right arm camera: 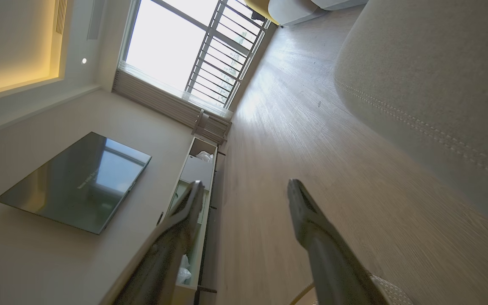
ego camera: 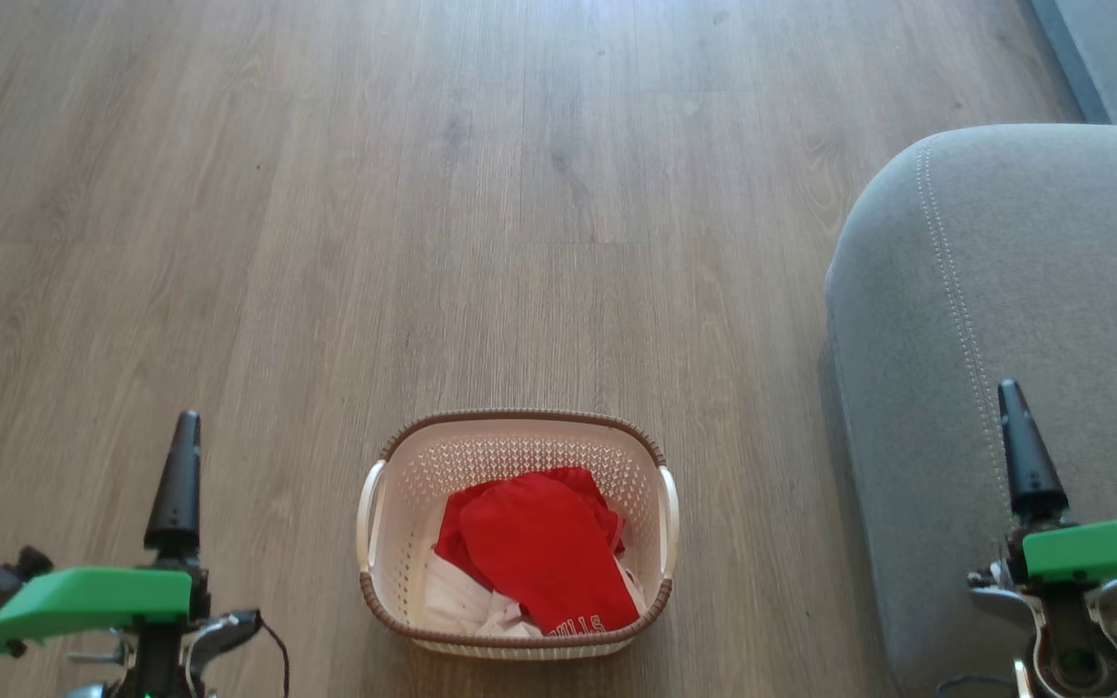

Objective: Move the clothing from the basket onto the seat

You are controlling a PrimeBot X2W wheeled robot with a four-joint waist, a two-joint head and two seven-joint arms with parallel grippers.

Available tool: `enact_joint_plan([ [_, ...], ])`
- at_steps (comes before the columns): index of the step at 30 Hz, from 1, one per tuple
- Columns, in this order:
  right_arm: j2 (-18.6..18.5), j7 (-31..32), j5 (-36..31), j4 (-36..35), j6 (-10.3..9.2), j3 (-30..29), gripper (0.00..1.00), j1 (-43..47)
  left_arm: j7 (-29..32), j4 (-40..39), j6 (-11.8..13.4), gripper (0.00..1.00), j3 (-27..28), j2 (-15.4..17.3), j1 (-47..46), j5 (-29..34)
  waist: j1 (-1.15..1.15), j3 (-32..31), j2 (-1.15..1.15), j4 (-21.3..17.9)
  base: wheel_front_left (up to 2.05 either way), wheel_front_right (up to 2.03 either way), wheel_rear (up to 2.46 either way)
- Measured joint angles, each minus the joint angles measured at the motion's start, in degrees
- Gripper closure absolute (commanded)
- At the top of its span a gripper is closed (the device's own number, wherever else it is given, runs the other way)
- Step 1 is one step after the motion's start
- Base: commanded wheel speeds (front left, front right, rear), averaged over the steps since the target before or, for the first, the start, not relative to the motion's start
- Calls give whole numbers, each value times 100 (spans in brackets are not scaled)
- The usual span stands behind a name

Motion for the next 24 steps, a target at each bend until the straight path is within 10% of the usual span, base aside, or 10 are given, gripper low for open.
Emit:
enact_joint_plan([
  [15,0,-257,-1886,-634,0,326,0,-93,-250,-745,8,0,37,1,-109,1213,0,27,0,149,0,0,0],
  [24,0,-396,-2829,-849,0,476,0,-190,-416,-1277,477,0,-694,8,-177,2774,0,62,0,226,0,0,0],
])
